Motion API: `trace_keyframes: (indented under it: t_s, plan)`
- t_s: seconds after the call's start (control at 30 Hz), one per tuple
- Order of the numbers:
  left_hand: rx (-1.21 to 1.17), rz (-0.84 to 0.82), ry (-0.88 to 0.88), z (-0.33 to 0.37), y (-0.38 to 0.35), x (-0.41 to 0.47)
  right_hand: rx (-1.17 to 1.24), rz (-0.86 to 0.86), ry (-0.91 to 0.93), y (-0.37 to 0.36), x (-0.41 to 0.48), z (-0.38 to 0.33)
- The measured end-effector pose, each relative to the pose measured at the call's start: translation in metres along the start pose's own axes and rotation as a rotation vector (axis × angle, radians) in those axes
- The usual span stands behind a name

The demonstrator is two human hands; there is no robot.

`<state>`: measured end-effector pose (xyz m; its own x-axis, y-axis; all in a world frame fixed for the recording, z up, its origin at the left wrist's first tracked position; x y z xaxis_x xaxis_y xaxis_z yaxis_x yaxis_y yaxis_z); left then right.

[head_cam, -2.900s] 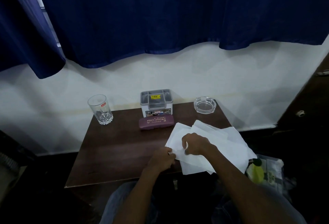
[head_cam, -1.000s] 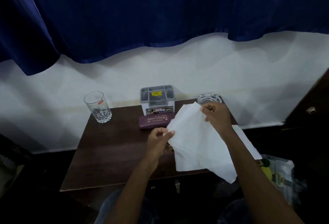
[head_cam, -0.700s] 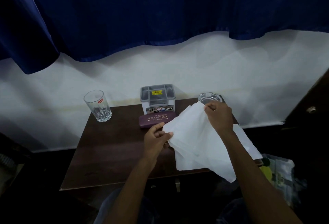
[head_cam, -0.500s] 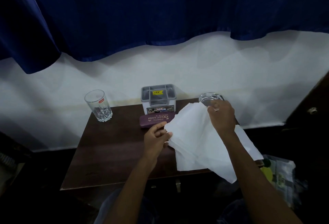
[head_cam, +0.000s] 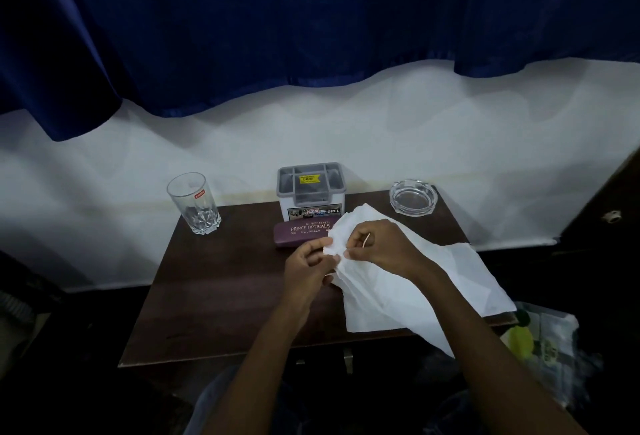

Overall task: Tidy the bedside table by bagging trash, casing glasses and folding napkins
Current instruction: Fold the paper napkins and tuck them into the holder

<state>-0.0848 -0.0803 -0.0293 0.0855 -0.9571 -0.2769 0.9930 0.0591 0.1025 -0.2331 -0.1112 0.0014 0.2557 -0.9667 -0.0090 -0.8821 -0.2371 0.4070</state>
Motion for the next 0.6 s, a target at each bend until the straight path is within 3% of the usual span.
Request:
trace_keyframes:
  t_s: [0.17, 0.33, 0.47, 0.6]
  plan:
    - [0.075, 0.011, -0.050, 0.002, -0.002, 0.001, -0.045, 0.019, 0.008, -0.001, 0.001, 0.001]
    - [0.159, 0.105, -0.084, -0.001, 0.003, 0.005, 0.067, 0.110, -0.025, 0.011, 0.000, -0.001]
    - [0.389, 0.233, -0.102, -0.012, 0.011, 0.010, 0.307, 0.384, -0.108, 0.040, -0.001, 0.004]
    - [0.579, 0.250, -0.109, -0.015, 0.011, 0.009, 0.647, 0.732, -0.196, 0.071, -0.013, 0.010]
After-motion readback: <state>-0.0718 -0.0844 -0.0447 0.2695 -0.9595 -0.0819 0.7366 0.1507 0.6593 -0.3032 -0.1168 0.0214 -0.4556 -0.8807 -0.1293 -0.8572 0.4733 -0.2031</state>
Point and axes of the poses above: each hand's wrist, its own x-axis towards the middle knuckle, its own y-axis out of the back of the hand, z = x × y, the point moved 2 cm from there along x, towards the middle knuckle, and after that the axes turned 11 degrees about x, right-handed, at the moved point
